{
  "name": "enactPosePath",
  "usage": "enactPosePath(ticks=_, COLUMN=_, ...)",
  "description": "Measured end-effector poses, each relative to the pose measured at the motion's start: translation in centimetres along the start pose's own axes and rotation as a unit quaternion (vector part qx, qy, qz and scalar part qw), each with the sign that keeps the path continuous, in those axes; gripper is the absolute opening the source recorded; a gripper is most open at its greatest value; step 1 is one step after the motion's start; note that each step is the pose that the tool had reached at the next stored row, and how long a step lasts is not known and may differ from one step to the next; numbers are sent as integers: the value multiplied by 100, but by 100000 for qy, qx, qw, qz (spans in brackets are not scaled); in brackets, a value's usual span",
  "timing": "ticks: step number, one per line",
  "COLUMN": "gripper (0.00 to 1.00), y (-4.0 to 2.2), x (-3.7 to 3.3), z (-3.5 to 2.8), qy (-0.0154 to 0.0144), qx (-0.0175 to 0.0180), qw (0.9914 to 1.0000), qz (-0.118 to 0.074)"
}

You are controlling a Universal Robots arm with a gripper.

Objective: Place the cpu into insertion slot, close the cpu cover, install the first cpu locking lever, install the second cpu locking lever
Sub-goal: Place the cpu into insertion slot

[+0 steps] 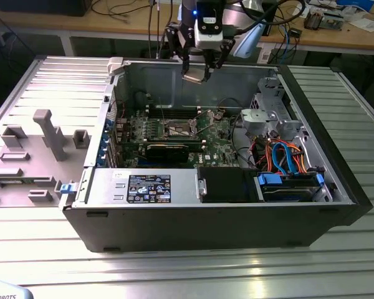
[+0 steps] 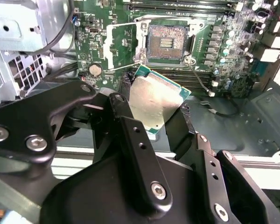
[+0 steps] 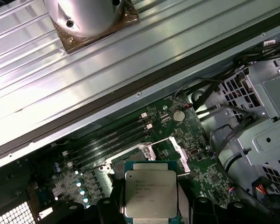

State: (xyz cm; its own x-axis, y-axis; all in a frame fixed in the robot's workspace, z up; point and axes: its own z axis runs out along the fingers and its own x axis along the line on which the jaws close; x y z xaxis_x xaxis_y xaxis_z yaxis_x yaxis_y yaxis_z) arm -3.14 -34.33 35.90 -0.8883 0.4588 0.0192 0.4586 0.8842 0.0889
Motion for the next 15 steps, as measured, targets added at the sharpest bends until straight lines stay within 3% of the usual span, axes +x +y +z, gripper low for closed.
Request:
enactPosePath(ticks=4, gripper=54, y=-19, x=36, z=2, qy=-110, qx=-29, qw=99992, qz=1249)
enactPosePath(ticks=5, gripper=54, y=-19, x=36, z=3, qy=-207, qx=-34, qw=99972, qz=2339)
enactPosePath(ticks=10, gripper=54, y=-21, x=36, z=15, qy=-618, qx=-134, qw=99753, qz=6989)
enactPosePath(ticks=15, gripper=54, y=-20, x=36, z=15, qy=-634, qx=-137, qw=99744, qz=7124)
